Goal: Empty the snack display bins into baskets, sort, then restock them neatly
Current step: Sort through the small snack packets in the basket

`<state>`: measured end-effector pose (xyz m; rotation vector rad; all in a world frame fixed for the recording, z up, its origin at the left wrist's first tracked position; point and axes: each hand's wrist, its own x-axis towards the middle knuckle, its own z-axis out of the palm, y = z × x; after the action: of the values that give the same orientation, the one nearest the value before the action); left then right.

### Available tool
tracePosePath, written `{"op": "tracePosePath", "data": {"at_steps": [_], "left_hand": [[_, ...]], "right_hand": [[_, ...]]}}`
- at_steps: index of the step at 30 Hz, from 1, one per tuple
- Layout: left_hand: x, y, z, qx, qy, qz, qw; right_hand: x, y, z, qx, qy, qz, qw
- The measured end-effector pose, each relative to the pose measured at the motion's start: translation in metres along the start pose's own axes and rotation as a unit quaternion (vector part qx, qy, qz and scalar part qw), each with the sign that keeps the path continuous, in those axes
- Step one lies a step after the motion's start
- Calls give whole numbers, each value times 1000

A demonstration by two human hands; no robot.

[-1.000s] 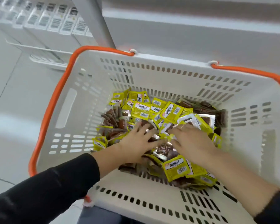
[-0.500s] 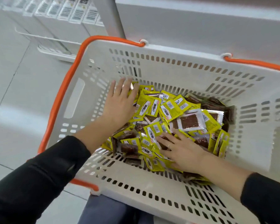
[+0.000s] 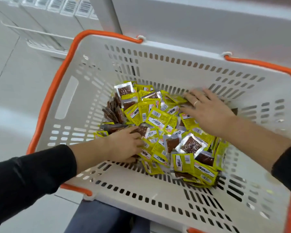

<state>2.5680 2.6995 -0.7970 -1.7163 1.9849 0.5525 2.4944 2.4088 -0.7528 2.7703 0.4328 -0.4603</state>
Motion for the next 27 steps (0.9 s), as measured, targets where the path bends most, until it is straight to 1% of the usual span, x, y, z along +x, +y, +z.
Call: {"op": "tracePosePath", "data": {"at_steps": [1, 2, 3, 4, 5, 7, 9, 11, 13, 14, 15, 17, 19, 21, 23, 26, 27], "left_hand": [[1, -7, -2, 3, 1, -10, 1000], [1, -16, -1, 4, -5, -32, 999], [0, -26, 1, 12, -10, -52, 999], [-1, -35, 0, 20, -31, -72, 997], [-3, -42, -3, 14, -17, -87, 996], [-8, -50, -7, 36, 49, -87, 994], [-14, -55, -4, 11, 103, -102, 989], [-20, -56, -4, -22, 130, -132, 983], [-26, -56, -7, -49, 150, -157, 975], [-28, -57, -8, -61, 161, -171, 970], [-31, -57, -9, -70, 170, -187, 965], [-37, -59, -14, -72, 183, -229, 953], [-43, -63, -18, -79, 191, -282, 937], [-49, -66, -21, -102, 190, -334, 918], [-51, -66, -23, -117, 182, -362, 907], [-47, -59, -26, -133, 147, -379, 904], [-45, -56, -27, -140, 139, -374, 906]], "right_hand": [[-3, -7, 4, 14, 19, 15, 1000], [-5, -17, 9, 39, 39, 13, 998], [-6, -30, 12, 62, 47, -4, 997], [-8, -44, 14, 78, 50, -30, 995], [-9, -57, 17, 92, 59, -63, 992], [-11, -82, 21, 103, 61, -123, 985], [-10, -99, 20, 102, 28, -146, 984], [-8, -110, 21, 85, 4, -161, 983], [-4, -115, 31, 58, -68, -182, 979], [-3, -116, 33, 62, -94, -180, 977], [-2, -117, 34, 72, -104, -174, 977], [1, -118, 38, 83, -108, -145, 980], [5, -110, 33, 86, -107, -96, 986], [12, -91, 29, 76, -73, -47, 993], [17, -65, 20, 53, -43, -12, 998], [19, -40, 15, 20, -24, 1, 1000], [19, -38, 15, 28, -7, -4, 1000]]}}
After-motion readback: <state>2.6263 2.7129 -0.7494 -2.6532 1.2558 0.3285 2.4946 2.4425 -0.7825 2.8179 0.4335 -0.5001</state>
